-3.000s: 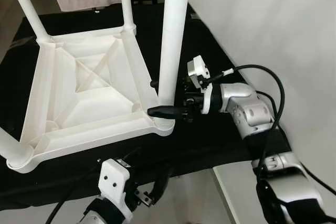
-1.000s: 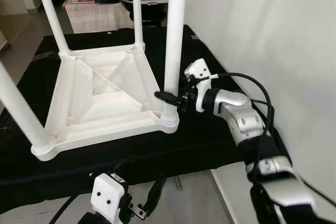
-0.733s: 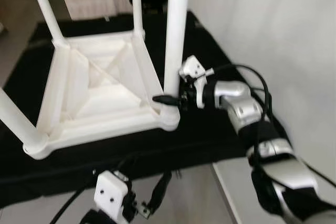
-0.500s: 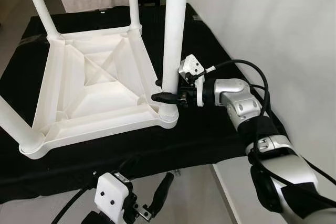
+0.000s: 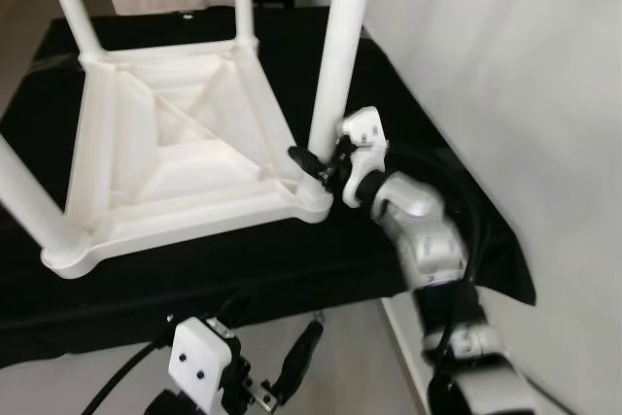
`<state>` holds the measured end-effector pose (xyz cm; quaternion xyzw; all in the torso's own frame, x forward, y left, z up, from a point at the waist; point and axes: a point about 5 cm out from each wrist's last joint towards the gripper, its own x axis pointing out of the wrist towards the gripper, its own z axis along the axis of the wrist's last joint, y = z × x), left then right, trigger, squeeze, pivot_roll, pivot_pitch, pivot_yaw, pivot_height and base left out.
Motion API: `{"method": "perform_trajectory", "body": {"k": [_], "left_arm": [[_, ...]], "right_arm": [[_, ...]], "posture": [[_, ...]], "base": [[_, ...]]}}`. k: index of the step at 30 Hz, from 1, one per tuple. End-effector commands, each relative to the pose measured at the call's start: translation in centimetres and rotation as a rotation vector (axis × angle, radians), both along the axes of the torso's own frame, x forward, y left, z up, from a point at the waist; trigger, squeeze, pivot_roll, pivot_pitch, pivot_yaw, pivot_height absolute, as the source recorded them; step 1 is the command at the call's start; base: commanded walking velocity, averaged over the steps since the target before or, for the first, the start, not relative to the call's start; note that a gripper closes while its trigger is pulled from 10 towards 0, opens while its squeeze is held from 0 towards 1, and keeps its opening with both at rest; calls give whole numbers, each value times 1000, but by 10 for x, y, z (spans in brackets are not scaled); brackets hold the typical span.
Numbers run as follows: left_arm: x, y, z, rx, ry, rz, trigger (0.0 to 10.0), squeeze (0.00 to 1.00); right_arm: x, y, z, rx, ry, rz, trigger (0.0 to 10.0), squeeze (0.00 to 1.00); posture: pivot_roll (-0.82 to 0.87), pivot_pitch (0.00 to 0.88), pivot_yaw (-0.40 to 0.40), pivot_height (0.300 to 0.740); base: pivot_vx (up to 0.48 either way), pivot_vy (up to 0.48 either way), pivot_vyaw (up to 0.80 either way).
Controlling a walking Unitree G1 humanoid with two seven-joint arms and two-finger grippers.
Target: Building children table
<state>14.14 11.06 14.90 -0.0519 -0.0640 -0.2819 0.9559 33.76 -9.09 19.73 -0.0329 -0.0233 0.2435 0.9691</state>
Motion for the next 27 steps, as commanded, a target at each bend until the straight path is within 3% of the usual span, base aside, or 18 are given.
{"method": "perform_trajectory", "body": {"k": [1,6,7,10,11,15,18,19,21,22,27], "left_arm": [[1,2,-3,10,21,-4,10000,0],[3,2,-4,9,22,-7,10000,0],[5,2,-5,9,21,-11,10000,0],[6,2,-5,8,20,-14,10000,0],[7,2,-5,7,17,-8,10000,0],[9,2,-4,6,14,0,10000,0],[10,2,-5,8,11,8,10000,0],[10,2,-5,18,7,25,10000,0],[11,4,-6,47,-1,73,10000,0],[11,9,-5,108,-20,185,10000,0],[10,15,-5,144,-31,298,10000,0]], "right_arm": [[-7,2,-44,-28,198,-55,0,0],[-2,13,-43,-30,184,-19,0,0],[3,16,-39,-36,177,0,10000,0],[4,17,-30,-14,170,14,10000,0],[3,19,-23,2,155,58,10000,1000],[0,21,-9,46,130,143,10000,1000],[8,17,11,75,59,286,10000,1000],[13,13,18,42,29,351,10000,0],[20,7,25,-7,3,413,10000,0],[32,-3,37,-70,-21,468,10000,0],[41,-5,47,-113,-37,476,10000,0]], "posture": [[-48,212,-40,740],[-45,201,-41,740],[-48,198,-45,740],[-55,192,-42,740],[-53,191,-45,740],[-54,189,-44,740],[-62,180,-46,740],[-64,176,-48,740],[-68,171,-52,740],[-61,170,-55,740],[-50,170,-59,740]], "base": [[0,0,0],[0,0,0],[0,0,0],[0,0,0],[0,0,0],[0,0,0],[0,0,0],[0,0,0],[0,0,0],[0,0,0],[0,0,0]]}}
